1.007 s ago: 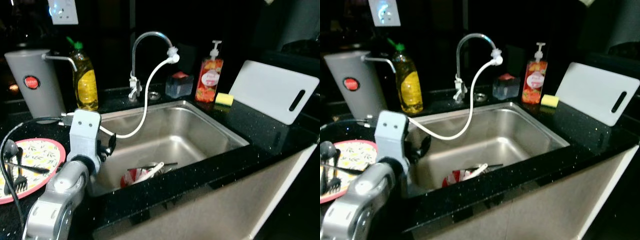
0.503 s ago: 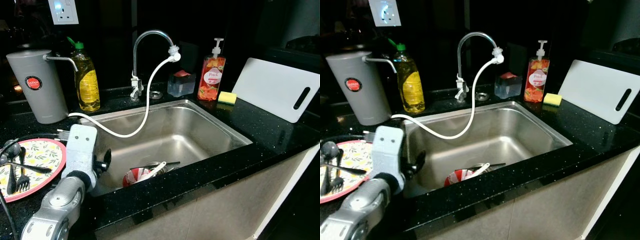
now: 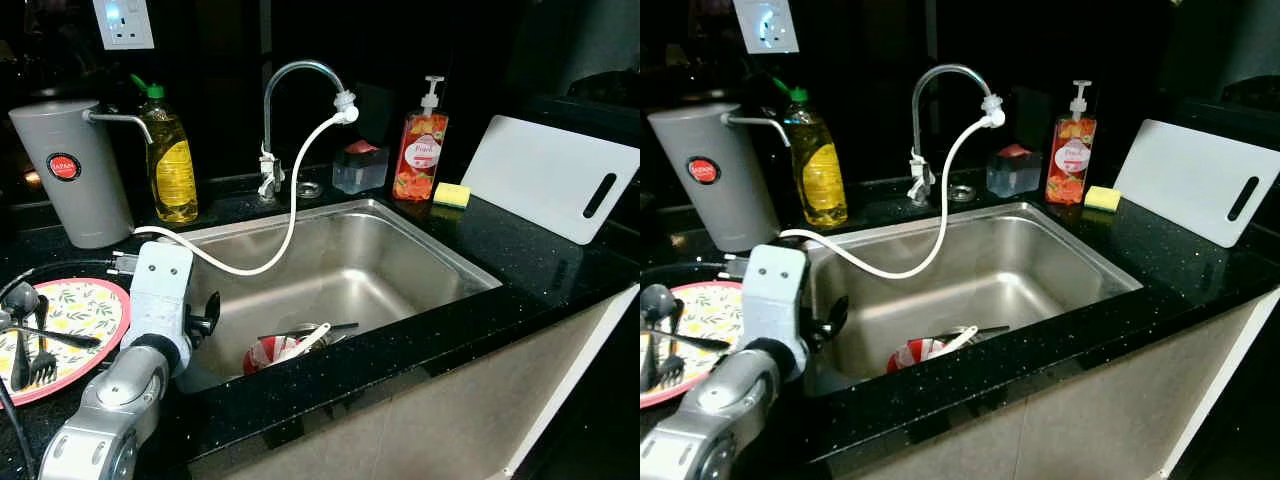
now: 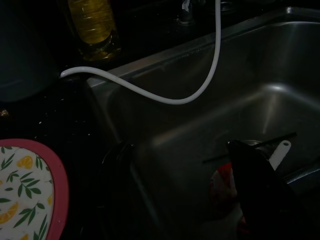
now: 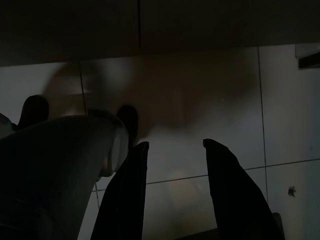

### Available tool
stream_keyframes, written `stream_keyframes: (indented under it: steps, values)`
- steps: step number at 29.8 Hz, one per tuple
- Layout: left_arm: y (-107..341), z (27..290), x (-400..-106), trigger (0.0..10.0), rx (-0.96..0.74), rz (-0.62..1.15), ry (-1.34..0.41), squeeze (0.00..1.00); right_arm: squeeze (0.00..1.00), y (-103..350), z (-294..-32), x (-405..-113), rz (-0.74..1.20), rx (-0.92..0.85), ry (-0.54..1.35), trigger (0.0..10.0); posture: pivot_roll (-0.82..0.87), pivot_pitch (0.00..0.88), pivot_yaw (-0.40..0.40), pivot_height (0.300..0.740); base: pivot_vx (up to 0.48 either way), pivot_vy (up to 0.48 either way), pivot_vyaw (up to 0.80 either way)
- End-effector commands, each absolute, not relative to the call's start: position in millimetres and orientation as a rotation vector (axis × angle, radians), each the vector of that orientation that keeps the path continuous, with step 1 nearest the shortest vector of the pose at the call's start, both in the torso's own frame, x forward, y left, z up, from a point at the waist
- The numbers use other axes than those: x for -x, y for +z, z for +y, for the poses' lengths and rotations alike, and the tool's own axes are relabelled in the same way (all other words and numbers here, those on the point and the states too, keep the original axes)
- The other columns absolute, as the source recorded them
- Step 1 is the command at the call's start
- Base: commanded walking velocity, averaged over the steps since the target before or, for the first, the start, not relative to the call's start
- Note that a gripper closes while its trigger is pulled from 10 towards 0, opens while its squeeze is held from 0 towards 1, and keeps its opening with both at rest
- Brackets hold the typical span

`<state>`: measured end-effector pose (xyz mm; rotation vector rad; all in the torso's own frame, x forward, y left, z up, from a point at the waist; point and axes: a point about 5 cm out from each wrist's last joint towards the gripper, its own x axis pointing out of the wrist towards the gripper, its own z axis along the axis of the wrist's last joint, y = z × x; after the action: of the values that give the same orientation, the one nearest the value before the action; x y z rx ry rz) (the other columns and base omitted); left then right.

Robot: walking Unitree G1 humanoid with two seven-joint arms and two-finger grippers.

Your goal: Kitchen organization

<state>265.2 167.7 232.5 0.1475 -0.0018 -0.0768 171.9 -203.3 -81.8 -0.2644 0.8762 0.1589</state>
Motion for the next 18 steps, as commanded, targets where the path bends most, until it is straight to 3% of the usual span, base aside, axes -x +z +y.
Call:
stream_keyframes:
  steps: [1, 18]
  values:
    - [230.9, 171.0, -264.3, 10.0, -0.170, 0.006, -0.069, 0.00, 0.00, -83.2, -202.4, -170.0, 0.890, 0.254, 0.155, 10.0, -0.05, 0.045, 0.004, 0.740, 0.000, 0.000, 0.00]
    - [232.1, 173.6, -268.3, 10.0, -0.176, 0.004, -0.074, 0.00, 0.00, -84.2, -203.2, -167.6, 0.894, 0.236, 0.135, 10.0, -0.05, 0.056, 0.013, 0.740, 0.000, 0.000, 0.00]
